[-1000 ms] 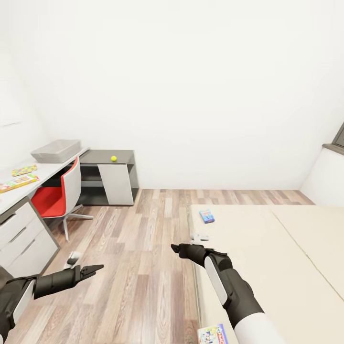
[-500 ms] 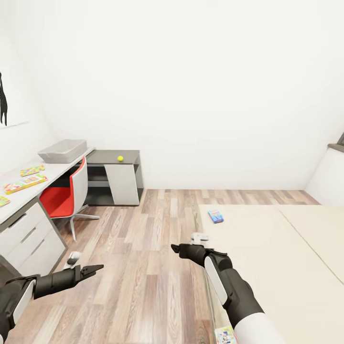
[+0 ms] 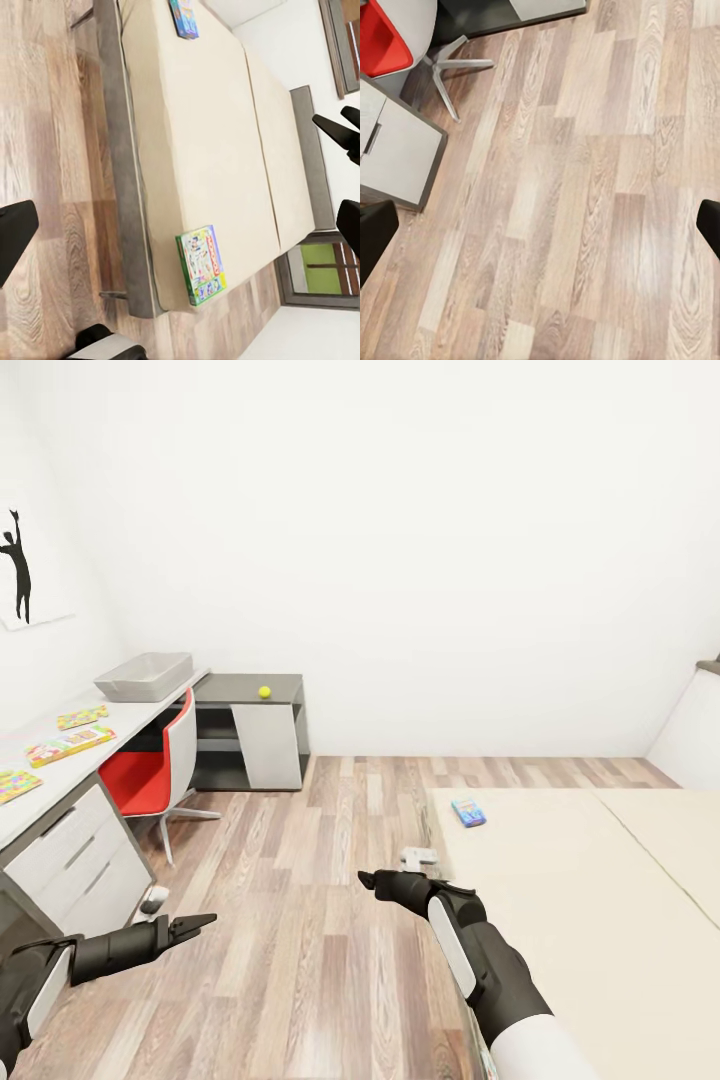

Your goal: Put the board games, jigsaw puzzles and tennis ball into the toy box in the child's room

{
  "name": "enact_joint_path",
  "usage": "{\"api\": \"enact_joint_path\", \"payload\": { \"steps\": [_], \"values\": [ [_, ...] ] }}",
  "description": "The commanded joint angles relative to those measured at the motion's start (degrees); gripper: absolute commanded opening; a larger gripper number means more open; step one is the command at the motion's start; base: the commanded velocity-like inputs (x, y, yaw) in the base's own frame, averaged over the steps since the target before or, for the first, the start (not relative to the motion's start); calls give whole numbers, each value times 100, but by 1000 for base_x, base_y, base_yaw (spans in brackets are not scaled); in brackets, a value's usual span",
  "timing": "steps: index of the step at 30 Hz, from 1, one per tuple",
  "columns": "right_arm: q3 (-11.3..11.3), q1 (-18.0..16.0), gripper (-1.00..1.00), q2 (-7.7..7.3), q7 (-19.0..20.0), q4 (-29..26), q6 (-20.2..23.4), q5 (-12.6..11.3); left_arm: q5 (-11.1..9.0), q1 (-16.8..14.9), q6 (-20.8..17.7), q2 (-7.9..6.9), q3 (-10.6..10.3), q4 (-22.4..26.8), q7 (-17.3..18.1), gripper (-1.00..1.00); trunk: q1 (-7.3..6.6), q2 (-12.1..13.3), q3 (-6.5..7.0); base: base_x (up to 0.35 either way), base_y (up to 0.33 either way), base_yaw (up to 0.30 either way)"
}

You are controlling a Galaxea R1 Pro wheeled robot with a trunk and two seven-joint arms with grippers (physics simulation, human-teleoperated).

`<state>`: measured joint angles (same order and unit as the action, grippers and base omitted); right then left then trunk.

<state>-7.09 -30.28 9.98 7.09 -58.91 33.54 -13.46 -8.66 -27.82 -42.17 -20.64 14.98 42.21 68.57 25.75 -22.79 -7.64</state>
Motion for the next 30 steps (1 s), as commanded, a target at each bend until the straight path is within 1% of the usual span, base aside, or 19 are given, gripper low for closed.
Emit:
{"api": "enact_joint_path", "payload": {
  "steps": [1,9,16,25,30],
  "values": [
    [6,-4,100,2,11,-7,30,1,-21,-4,-46,-1,0,-2,8,100,4,-13,-13,0,214,0],
    [6,-5,100,2,11,-7,30,1,-24,-4,-29,-1,5,-2,8,100,4,-13,-13,28,233,0],
    [6,-4,100,2,11,-7,30,1,-22,-4,-21,-1,10,-2,14,100,4,-13,-13,152,218,0],
    [6,-5,100,2,11,-7,33,-2,-21,-4,-34,-1,14,-2,16,100,4,-13,-13,58,44,-3],
    [6,-5,100,2,11,-7,37,-6,-21,-4,-33,-1,14,-2,15,100,4,-13,-13,15,11,-113]
  ]
}}
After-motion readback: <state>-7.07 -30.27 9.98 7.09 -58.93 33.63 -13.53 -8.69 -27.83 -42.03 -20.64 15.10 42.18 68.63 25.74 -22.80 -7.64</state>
